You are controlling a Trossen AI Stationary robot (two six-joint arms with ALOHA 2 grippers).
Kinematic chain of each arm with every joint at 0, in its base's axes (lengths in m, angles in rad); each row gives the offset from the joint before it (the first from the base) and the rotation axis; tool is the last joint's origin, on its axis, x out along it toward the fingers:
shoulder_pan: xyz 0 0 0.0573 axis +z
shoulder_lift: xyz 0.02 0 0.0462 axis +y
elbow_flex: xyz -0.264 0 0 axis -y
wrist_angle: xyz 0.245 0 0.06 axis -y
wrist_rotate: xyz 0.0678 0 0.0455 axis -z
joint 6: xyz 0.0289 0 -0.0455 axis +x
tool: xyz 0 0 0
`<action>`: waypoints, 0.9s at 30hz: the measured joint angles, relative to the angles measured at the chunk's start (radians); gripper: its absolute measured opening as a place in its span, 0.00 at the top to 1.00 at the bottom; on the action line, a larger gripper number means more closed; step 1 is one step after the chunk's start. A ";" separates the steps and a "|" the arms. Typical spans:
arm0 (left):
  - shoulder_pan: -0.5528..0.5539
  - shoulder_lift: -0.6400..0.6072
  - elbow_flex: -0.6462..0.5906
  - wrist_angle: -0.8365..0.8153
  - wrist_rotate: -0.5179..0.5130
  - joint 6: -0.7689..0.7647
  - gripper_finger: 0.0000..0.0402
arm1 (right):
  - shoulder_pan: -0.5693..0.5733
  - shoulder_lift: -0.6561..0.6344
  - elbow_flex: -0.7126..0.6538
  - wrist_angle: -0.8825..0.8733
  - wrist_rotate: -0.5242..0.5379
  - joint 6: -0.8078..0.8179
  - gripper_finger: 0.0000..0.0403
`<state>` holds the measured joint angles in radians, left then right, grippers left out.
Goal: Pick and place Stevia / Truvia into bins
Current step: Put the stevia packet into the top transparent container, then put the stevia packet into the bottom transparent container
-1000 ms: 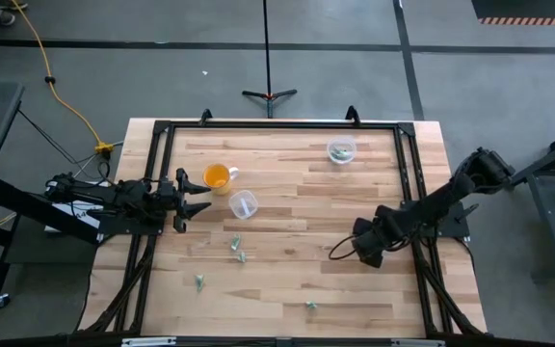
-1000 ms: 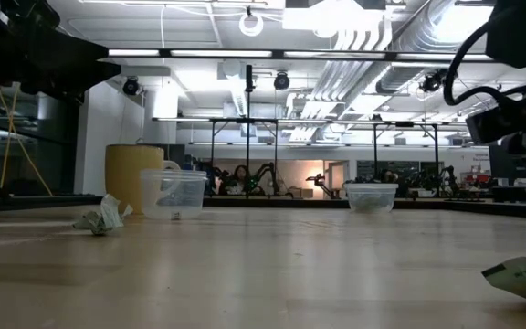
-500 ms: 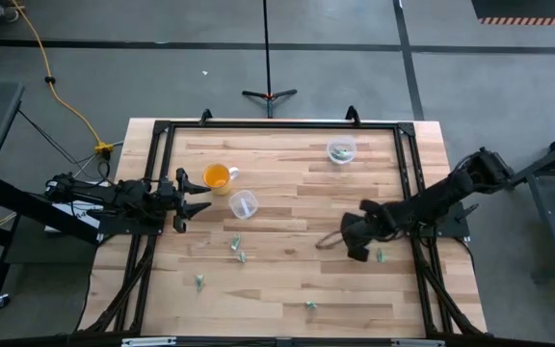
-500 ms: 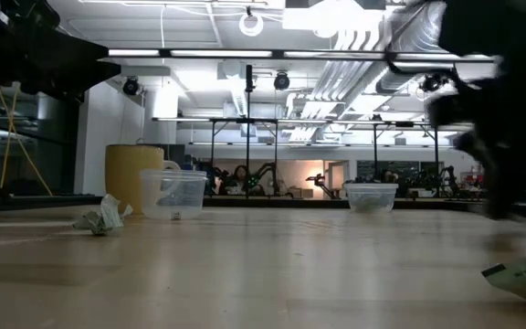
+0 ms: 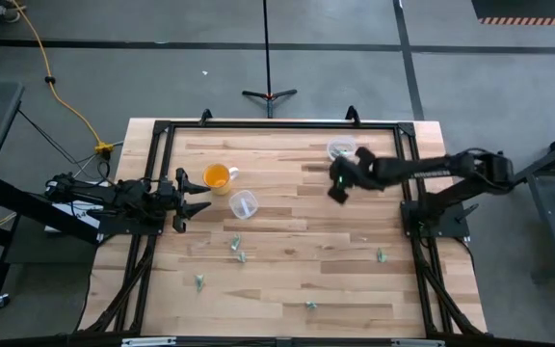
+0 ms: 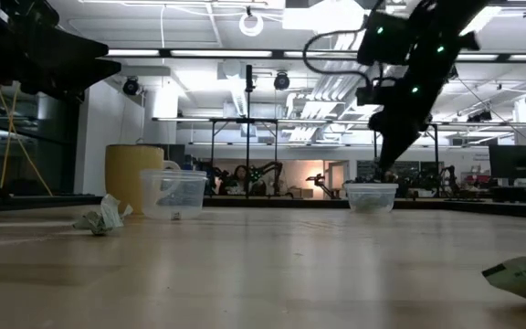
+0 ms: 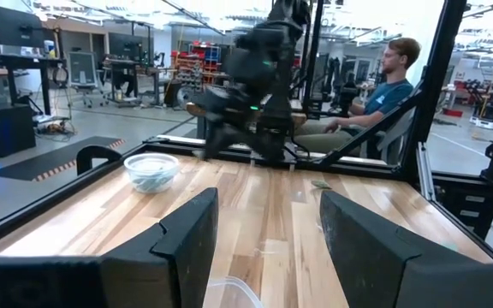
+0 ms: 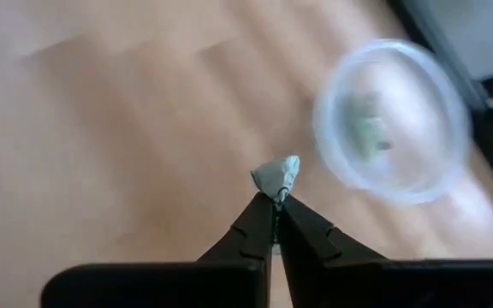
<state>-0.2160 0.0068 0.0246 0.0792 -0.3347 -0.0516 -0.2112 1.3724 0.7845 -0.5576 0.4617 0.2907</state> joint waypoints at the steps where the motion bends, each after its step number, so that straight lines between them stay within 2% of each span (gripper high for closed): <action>1: 0.000 0.000 0.000 0.000 0.000 0.001 0.40 | -0.041 0.000 0.000 0.026 0.000 -0.016 0.99; 9: 0.000 0.000 0.000 0.000 0.000 0.002 0.40 | -0.278 0.000 0.000 0.244 -0.167 -0.171 0.97; 13: 0.000 0.000 0.000 0.000 0.000 0.001 0.40 | -0.335 0.001 0.000 0.296 -0.208 -0.219 0.97; 18: 0.000 0.000 0.000 -0.001 0.000 0.002 0.40 | -0.367 0.001 0.000 0.279 -0.222 -0.221 0.93; 22: 0.000 0.000 0.000 -0.001 0.000 0.021 0.40 | -0.369 0.001 0.000 0.268 -0.199 -0.210 0.82; 27: 0.000 0.000 0.000 -0.001 0.000 0.021 0.40 | -0.350 0.001 0.001 0.267 -0.138 -0.184 0.61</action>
<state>-0.2161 0.0068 0.0250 0.0780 -0.3347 -0.0311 -0.5607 1.3731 0.7852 -0.2908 0.3232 0.1069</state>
